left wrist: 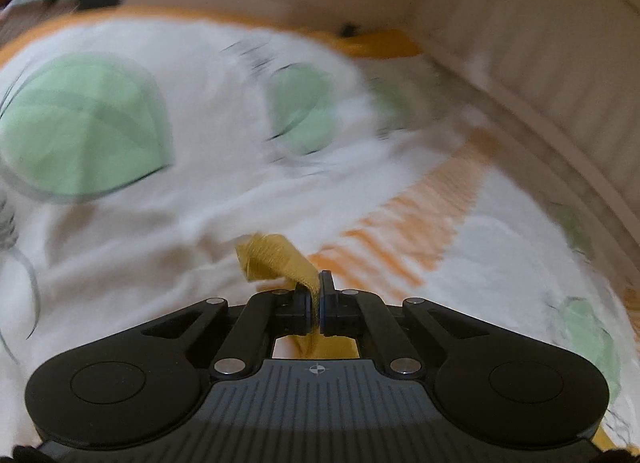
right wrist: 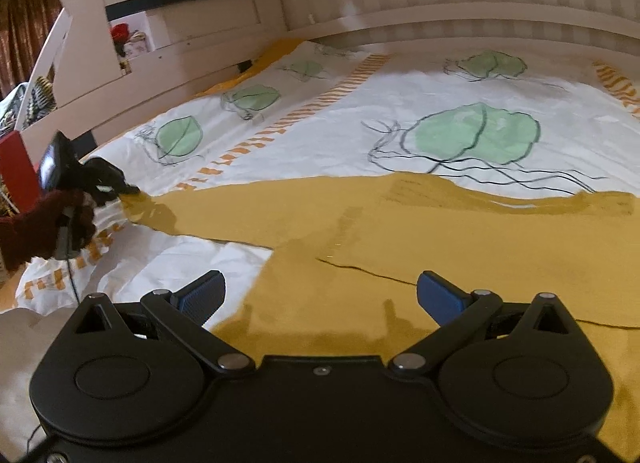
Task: Fold small clothes
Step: 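Lift the other sleeve with the left tool and fold it across the body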
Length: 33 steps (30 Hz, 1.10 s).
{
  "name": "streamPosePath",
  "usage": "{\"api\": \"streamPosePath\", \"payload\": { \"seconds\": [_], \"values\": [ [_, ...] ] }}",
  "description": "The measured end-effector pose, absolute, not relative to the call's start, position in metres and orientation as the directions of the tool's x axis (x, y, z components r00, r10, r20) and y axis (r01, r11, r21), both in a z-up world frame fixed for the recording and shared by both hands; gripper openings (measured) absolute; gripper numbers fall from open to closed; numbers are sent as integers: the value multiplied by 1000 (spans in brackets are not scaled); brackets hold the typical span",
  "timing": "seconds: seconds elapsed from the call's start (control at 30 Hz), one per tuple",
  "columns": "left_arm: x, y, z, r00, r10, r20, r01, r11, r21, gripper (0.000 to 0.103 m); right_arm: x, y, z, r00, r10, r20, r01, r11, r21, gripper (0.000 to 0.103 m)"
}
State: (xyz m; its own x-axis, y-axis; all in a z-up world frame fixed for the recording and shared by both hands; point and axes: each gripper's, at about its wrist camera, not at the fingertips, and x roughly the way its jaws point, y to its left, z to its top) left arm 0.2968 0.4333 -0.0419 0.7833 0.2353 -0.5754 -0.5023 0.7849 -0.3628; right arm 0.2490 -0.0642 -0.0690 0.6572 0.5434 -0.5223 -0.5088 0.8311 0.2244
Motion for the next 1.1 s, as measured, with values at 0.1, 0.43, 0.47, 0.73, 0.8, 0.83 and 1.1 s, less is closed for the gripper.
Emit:
{"api": "streamPosePath", "payload": {
  "seconds": [0.1, 0.43, 0.47, 0.73, 0.8, 0.83, 1.1],
  "values": [
    [301, 401, -9, 833, 183, -522, -409, 839, -358, 3, 251, -81, -71, 670, 518, -531, -488, 847, 211, 102],
    [326, 240, 77, 913, -75, -400, -71, 939, -338, 3, 257, -146, -79, 733, 437, -520, -376, 899, 225, 102],
    [329, 224, 81, 913, -101, -395, -44, 938, -343, 3, 258, -151, -80, 739, 427, -521, -355, 904, 238, 102],
    [356, 89, 63, 866, -332, -375, 177, 903, -391, 3, 270, -185, -68, 769, 346, -537, -226, 934, 277, 102],
    [365, 63, 47, 839, -381, -389, 203, 882, -426, 3, 271, -193, -65, 776, 332, -535, -203, 936, 286, 102],
    [368, 48, 38, 824, -403, -398, 215, 873, -437, 3, 272, -197, -63, 781, 320, -536, -189, 940, 285, 102],
    [375, -30, -20, 708, -497, -503, 293, 854, -431, 7, 282, -227, -58, 791, 228, -567, -56, 951, 305, 102]
  ]
}}
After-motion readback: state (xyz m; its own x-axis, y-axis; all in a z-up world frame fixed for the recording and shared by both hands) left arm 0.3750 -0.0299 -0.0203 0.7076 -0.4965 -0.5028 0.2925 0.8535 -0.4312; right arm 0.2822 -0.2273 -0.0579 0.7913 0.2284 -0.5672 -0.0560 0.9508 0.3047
